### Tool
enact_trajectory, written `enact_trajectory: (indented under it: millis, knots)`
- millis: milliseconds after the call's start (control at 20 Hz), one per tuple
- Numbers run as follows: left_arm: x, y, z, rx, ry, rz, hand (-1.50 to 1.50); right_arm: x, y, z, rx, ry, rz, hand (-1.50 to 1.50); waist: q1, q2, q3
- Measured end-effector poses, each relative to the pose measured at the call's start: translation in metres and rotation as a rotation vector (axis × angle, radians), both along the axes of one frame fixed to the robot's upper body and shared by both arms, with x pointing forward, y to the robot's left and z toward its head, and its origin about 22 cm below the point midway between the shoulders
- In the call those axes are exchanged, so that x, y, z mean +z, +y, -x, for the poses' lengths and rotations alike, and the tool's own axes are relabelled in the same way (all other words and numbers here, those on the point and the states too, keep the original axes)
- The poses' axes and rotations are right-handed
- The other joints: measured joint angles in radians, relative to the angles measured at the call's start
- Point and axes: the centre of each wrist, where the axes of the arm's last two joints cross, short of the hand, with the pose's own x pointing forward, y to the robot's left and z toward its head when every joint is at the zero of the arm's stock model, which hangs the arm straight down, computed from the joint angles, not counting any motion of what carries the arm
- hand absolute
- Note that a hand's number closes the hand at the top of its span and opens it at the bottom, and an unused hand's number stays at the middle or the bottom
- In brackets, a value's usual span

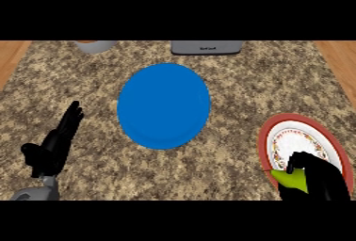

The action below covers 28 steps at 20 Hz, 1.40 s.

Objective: Pick the pear from the plate and place it in the plate

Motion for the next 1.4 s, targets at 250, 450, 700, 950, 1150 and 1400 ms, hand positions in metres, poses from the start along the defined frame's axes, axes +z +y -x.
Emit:
enact_trajectory:
  millis: [250, 450, 700, 950, 1150, 1400]
  knots:
    - [-0.005, -0.001, 0.007, -0.006, 0.006, -0.002, 0.0, 0.038, 0.044, 0.031, 0.003, -0.135, 0.012, 1.5, 0.01, 0.003, 0.004]
    - [-0.001, -0.002, -0.001, -0.012, 0.004, 0.002, 0.0, 0.074, 0.071, 0.047, 0.007, -0.252, 0.027, 1.5, 0.014, 0.005, 0.005]
    - [-0.001, -0.001, -0.001, -0.015, -0.005, 0.004, 0.0, 0.109, 0.095, 0.052, 0.008, -0.416, 0.059, 1.5, 0.022, 0.007, 0.005]
    - [0.0, -0.002, -0.006, -0.025, 0.001, 0.003, 0.0, 0.131, 0.126, 0.038, 0.038, -0.472, 0.044, 1.5, 0.029, 0.009, 0.006]
    - [-0.003, -0.001, -0.004, -0.033, -0.004, 0.001, 0.0, 0.142, 0.142, 0.015, 0.059, -0.49, 0.025, 1.5, 0.033, 0.01, 0.006]
    - [0.002, -0.007, -0.007, -0.035, -0.004, -0.002, 0.0, 0.142, 0.17, -0.02, 0.102, -0.459, 0.004, 1.5, 0.038, 0.011, 0.006]
